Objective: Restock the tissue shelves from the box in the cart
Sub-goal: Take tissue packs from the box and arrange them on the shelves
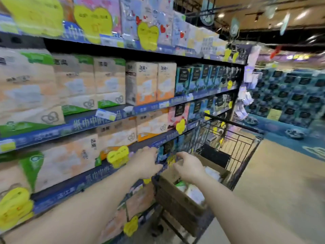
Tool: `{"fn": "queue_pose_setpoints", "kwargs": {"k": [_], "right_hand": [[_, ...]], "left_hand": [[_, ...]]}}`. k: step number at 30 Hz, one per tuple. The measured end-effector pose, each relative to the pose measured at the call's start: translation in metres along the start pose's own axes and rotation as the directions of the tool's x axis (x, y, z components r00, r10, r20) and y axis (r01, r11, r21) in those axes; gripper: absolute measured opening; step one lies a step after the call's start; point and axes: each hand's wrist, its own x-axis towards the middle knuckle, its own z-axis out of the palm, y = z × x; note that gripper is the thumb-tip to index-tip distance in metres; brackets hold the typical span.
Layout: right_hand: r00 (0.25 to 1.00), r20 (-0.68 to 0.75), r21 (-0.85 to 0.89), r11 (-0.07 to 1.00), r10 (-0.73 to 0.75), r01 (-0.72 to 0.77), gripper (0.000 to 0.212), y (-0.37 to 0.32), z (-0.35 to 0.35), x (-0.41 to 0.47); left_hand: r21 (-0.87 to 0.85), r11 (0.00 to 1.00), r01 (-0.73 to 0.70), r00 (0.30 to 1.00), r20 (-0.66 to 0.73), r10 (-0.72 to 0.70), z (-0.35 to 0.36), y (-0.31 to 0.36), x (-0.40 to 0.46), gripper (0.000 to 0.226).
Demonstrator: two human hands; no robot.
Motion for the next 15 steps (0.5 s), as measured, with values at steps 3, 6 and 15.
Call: {"fn": "queue_pose_setpoints", "kwargs": {"k": [3, 6, 15], "right_hand": [[0.992, 0.0, 0.047, 0.991, 0.123, -0.123, 0.049, 0.067, -0.019, 0.007], [0.966, -0.025, 0.063, 0.964, 0.259, -0.257, 0.048, 0.127, -0.033, 0.026], [0.899, 0.051, 0.055, 0.897, 0.435, -0.438, 0.05, 0.243, -0.022, 0.158]], "left_hand": [[-0.021, 0.995, -0.095, 0.994, 0.051, 0.096, 0.027, 0.044, 0.048, 0.07], [-0.051, 0.986, -0.156, 0.98, 0.113, 0.161, 0.057, 0.074, 0.099, 0.068], [-0.117, 0.99, -0.075, 0.933, 0.343, 0.111, 0.151, 0.072, 0.286, 0.075]]}}
